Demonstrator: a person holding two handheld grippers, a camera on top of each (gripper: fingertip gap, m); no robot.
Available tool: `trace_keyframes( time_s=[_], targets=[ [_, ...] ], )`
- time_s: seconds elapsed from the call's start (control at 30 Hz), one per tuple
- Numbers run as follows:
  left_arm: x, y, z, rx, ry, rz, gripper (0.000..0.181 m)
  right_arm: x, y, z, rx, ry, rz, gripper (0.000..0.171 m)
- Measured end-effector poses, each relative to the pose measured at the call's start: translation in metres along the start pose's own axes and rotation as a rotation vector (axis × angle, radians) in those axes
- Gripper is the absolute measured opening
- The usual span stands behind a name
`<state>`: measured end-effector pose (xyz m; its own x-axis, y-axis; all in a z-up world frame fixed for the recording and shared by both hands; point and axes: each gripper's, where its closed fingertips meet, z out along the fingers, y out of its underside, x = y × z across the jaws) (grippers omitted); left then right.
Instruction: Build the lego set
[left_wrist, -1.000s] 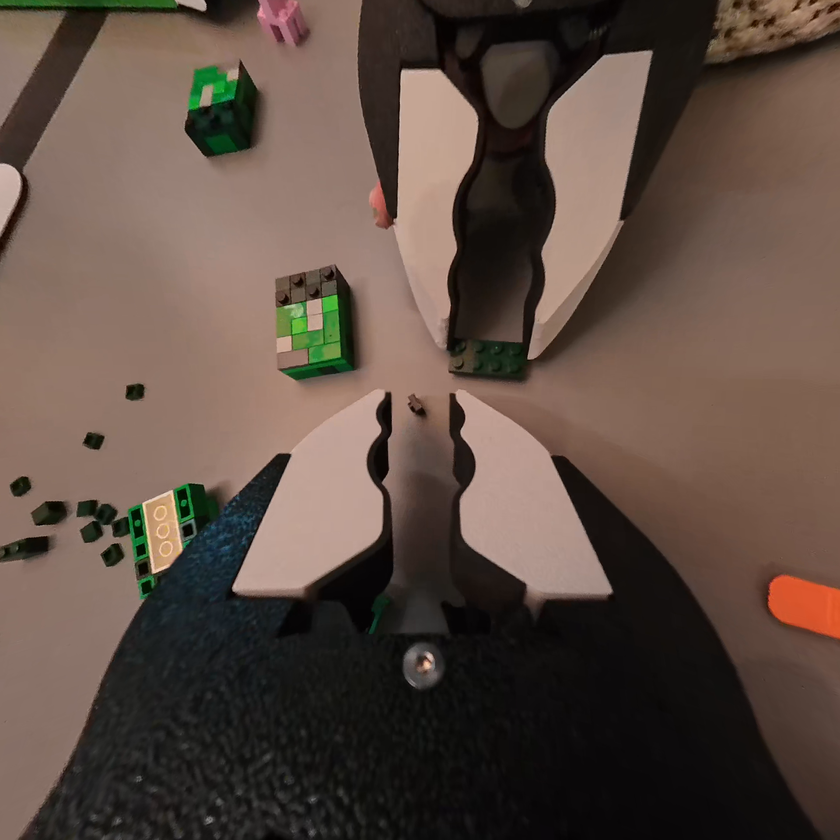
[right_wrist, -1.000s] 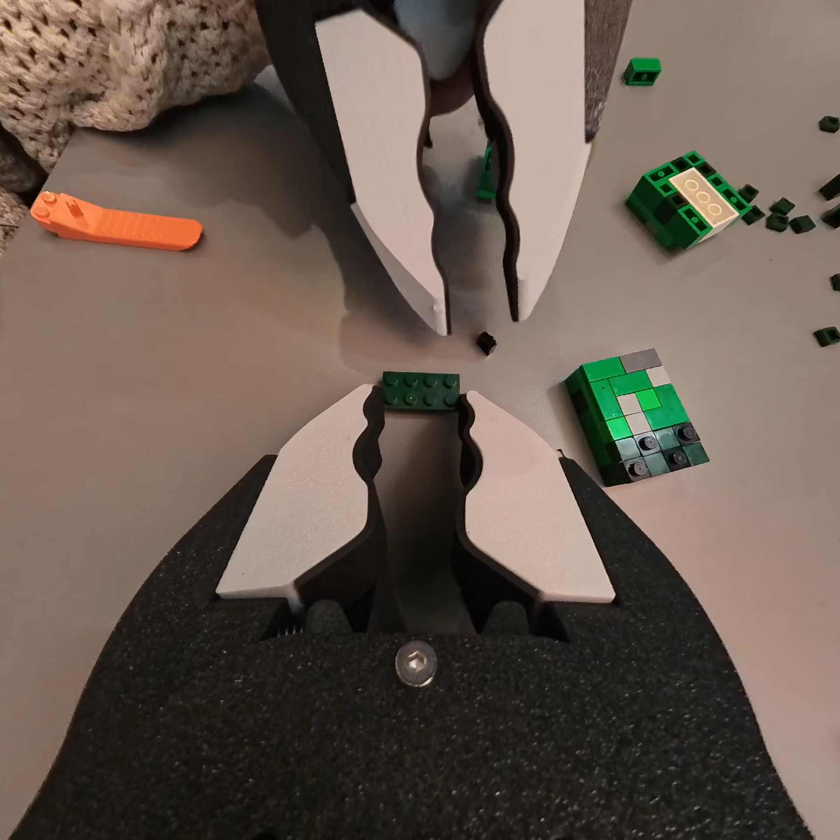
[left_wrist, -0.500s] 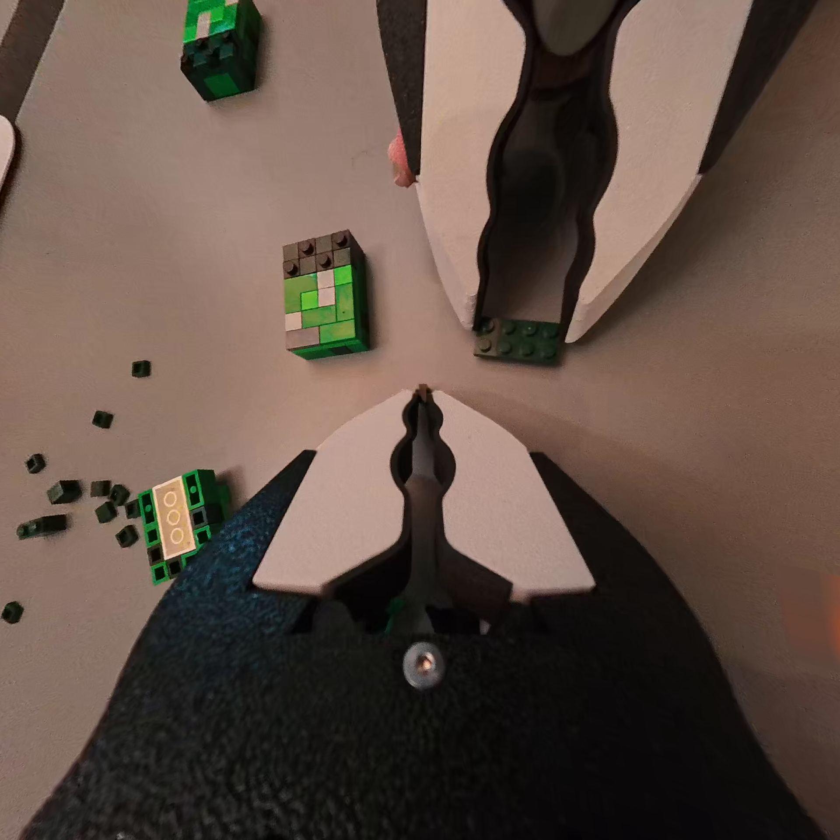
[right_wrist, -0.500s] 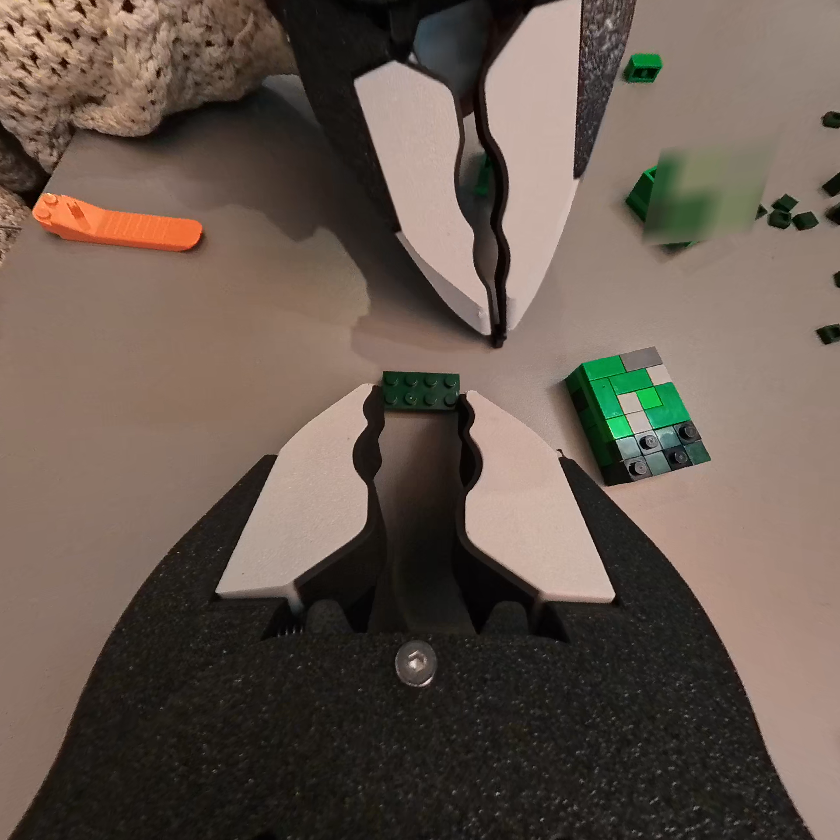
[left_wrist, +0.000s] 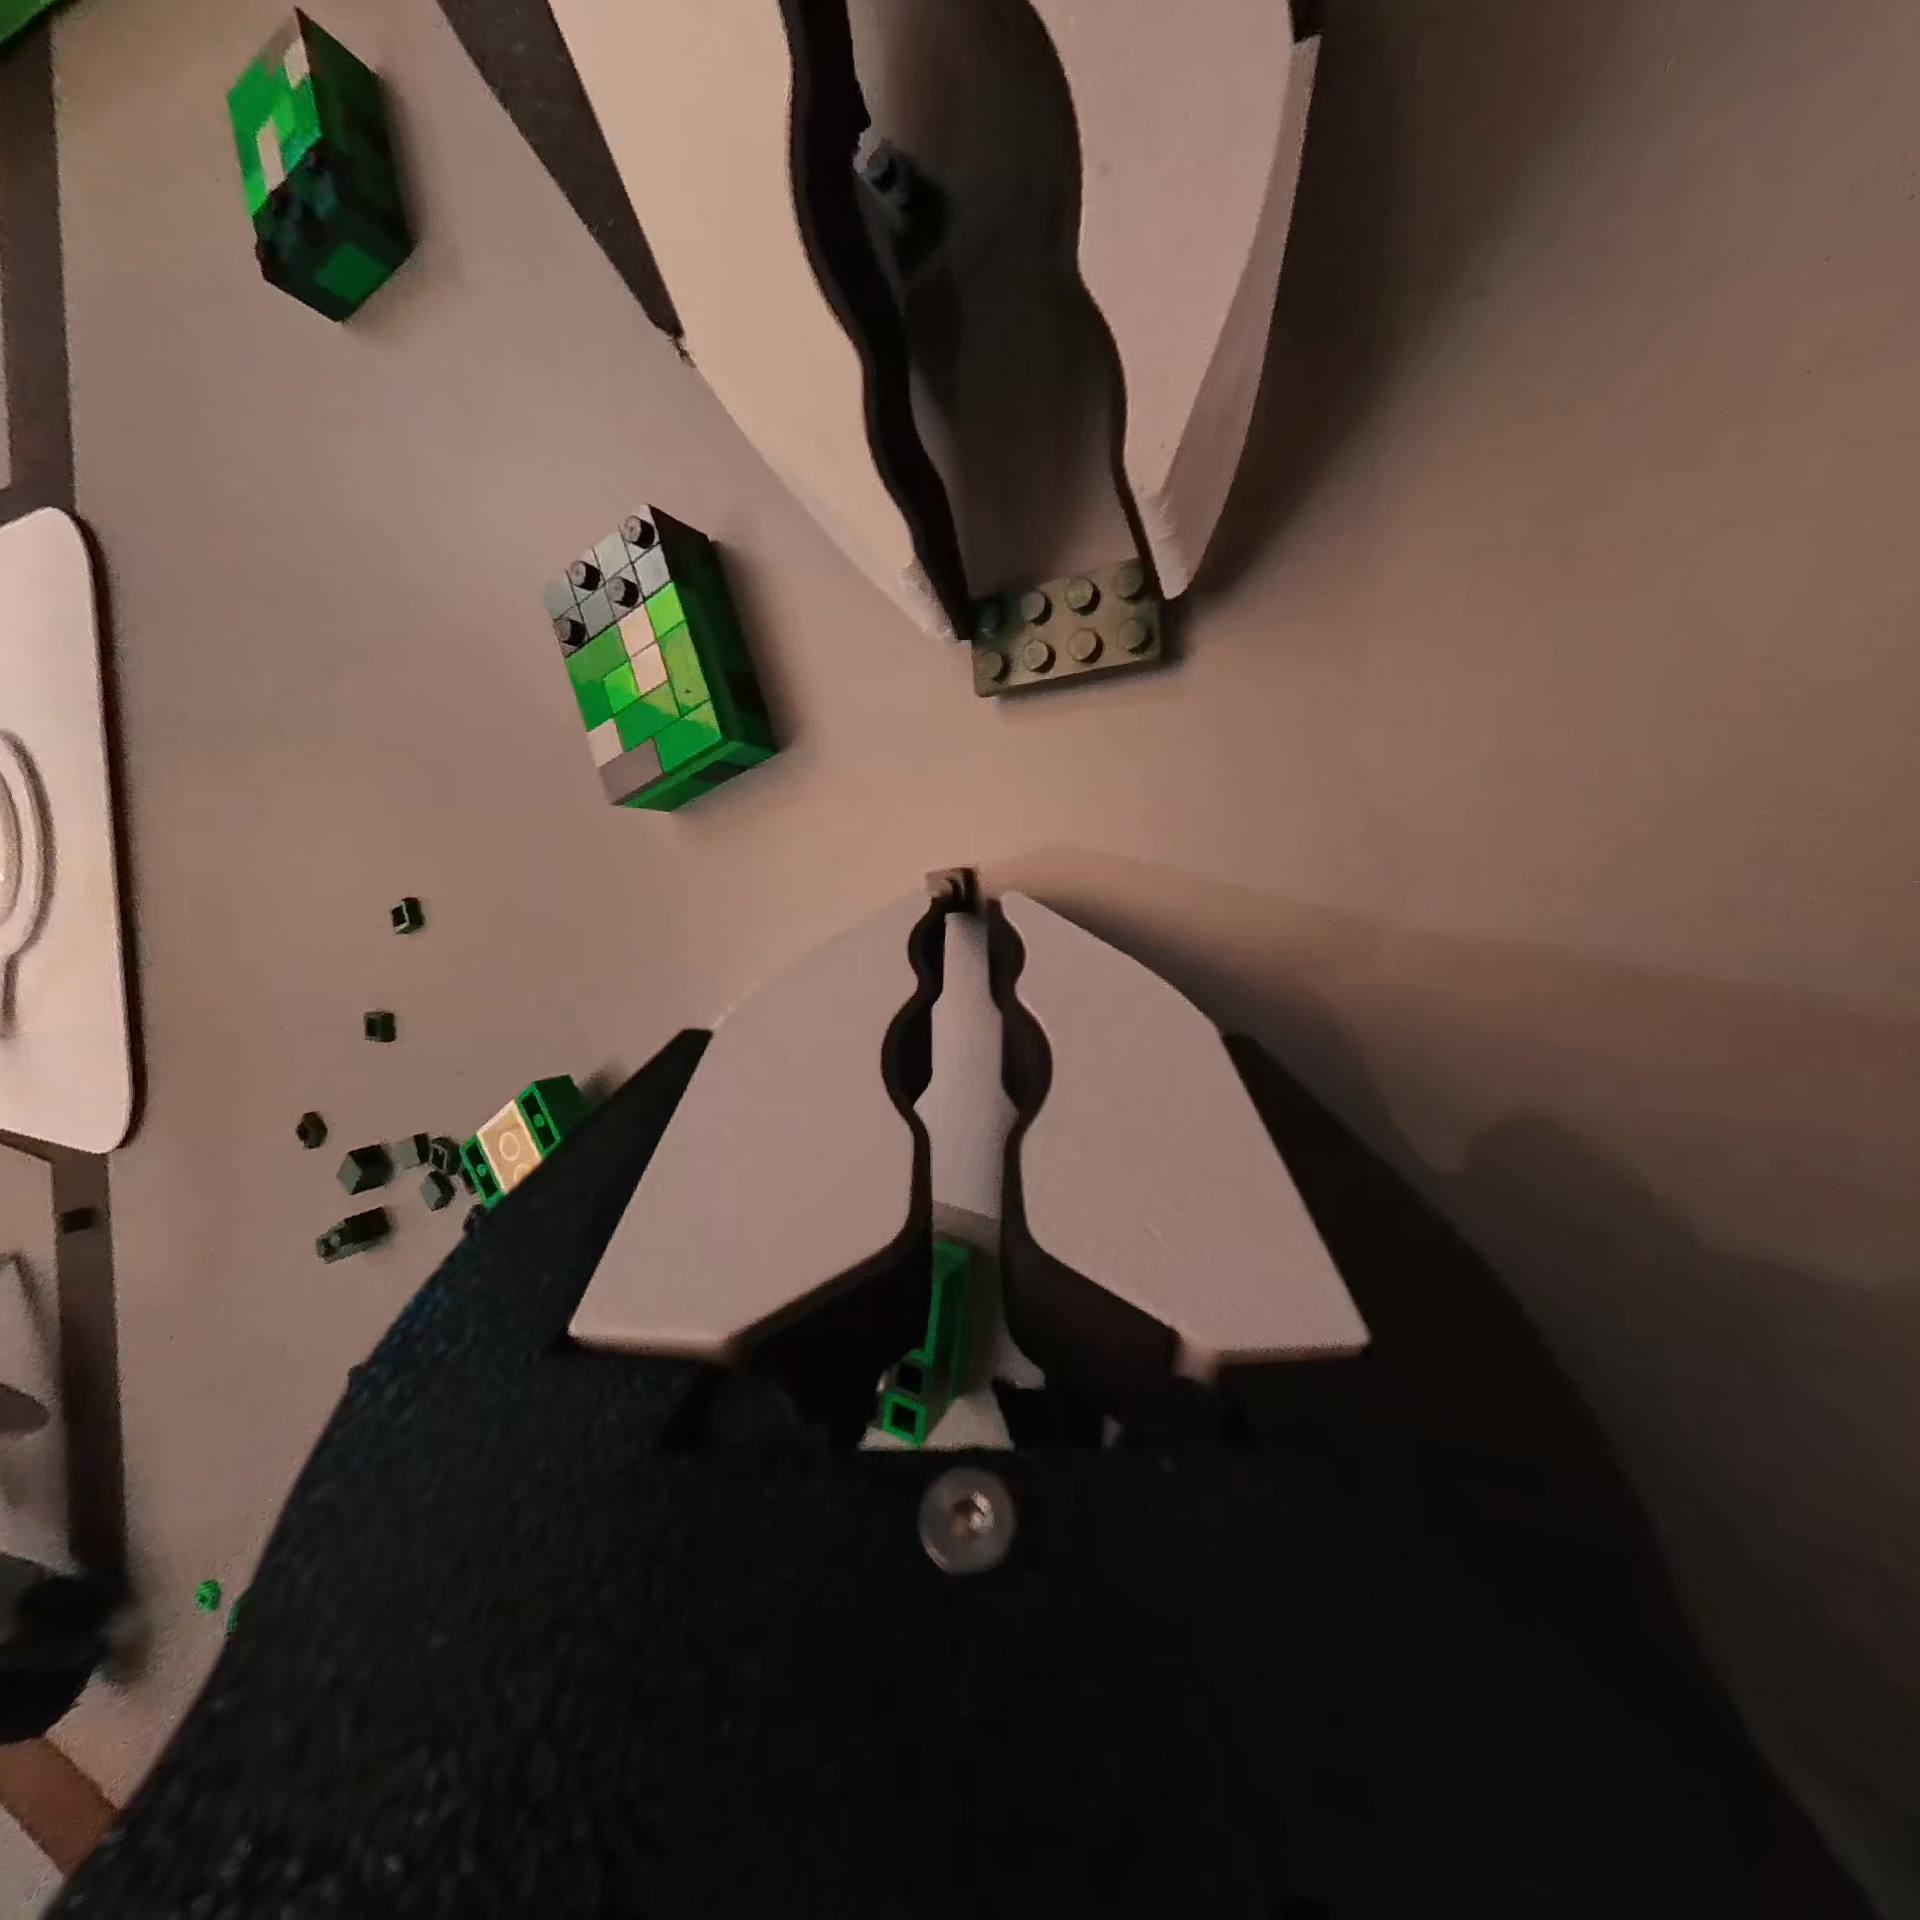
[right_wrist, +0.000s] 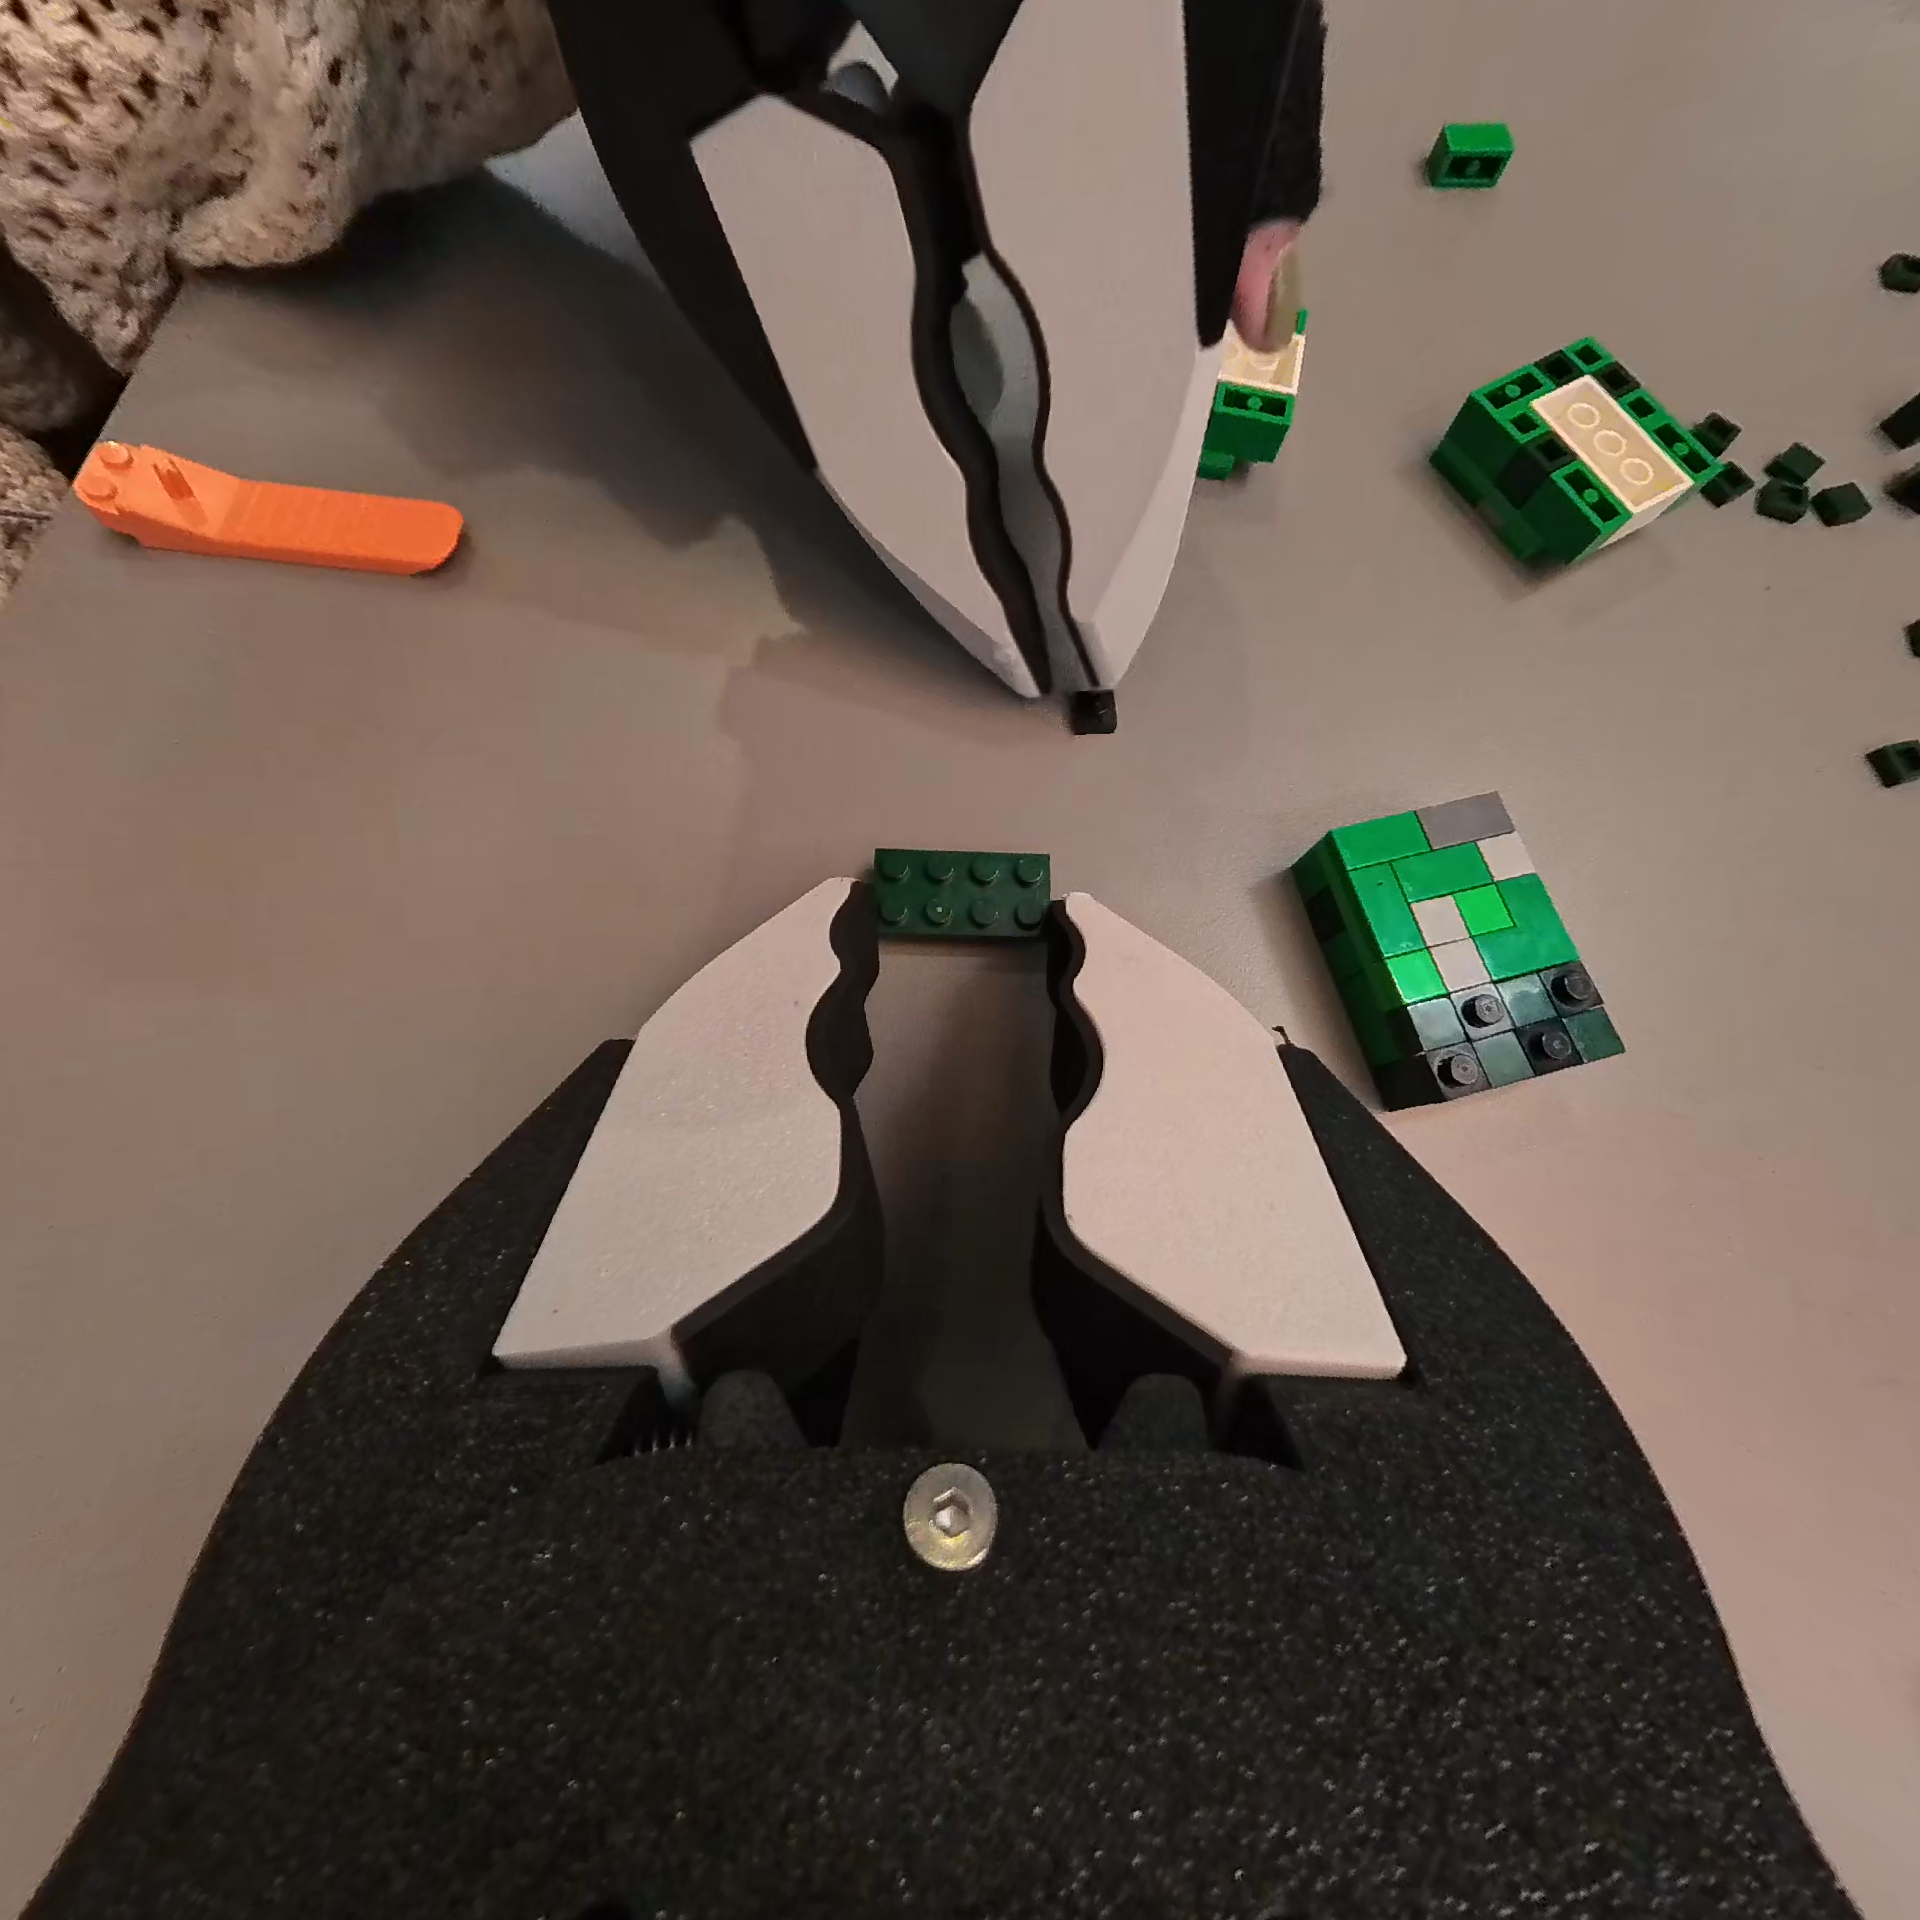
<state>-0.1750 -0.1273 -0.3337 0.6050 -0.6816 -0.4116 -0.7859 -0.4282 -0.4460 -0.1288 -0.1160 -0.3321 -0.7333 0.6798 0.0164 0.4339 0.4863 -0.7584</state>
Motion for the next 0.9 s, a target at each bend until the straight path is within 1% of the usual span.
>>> trace_keyframes(
  time_s=[0.07, 0.13, 0.2, 0.27, 0.37, 0.47, 0.6, 0.77, 0.9],
  targets=[
    [0.0004, 0.0010, -0.0014, -0.003, 0.013, -0.019, 0.011, 0.0001, 0.0000, 0.0001, 0.000, 0.000, 0.000, 0.031],
    [0.0012, 0.0027, -0.0022, -0.005, 0.036, -0.058, 0.011, 0.0001, 0.0000, 0.0002, 0.000, 0.000, 0.000, 0.031],
    [0.0015, 0.0029, -0.0021, 0.012, 0.067, -0.135, 0.013, 0.0002, -0.0001, 0.0002, 0.000, 0.000, 0.000, 0.031],
    [0.0029, 0.0001, -0.0021, 0.057, 0.108, -0.199, 0.015, 0.0002, -0.0001, 0.0002, 0.000, -0.001, 0.000, 0.031],
    [0.0000, -0.0032, -0.0022, 0.137, 0.136, -0.233, 0.014, 0.0003, -0.0001, 0.0002, 0.000, -0.001, -0.001, 0.031],
    [-0.0032, -0.0033, -0.0015, 0.170, 0.172, -0.275, 0.014, 0.0002, -0.0003, 0.0002, 0.000, -0.002, -0.001, 0.031],
    [-0.0048, 0.0018, 0.0030, 0.119, 0.178, -0.283, 0.016, 0.0002, -0.0004, 0.0002, 0.000, -0.002, -0.002, 0.031],
    [-0.0019, -0.0014, 0.0049, 0.121, 0.200, -0.279, 0.007, -0.0005, -0.0008, 0.0000, 0.002, -0.005, -0.008, 0.031],
    [-0.0020, -0.0009, 0.0047, 0.117, 0.203, -0.287, 0.007, -0.0012, -0.0014, -0.0003, 0.006, -0.001, -0.020, 0.031]
  ],
)
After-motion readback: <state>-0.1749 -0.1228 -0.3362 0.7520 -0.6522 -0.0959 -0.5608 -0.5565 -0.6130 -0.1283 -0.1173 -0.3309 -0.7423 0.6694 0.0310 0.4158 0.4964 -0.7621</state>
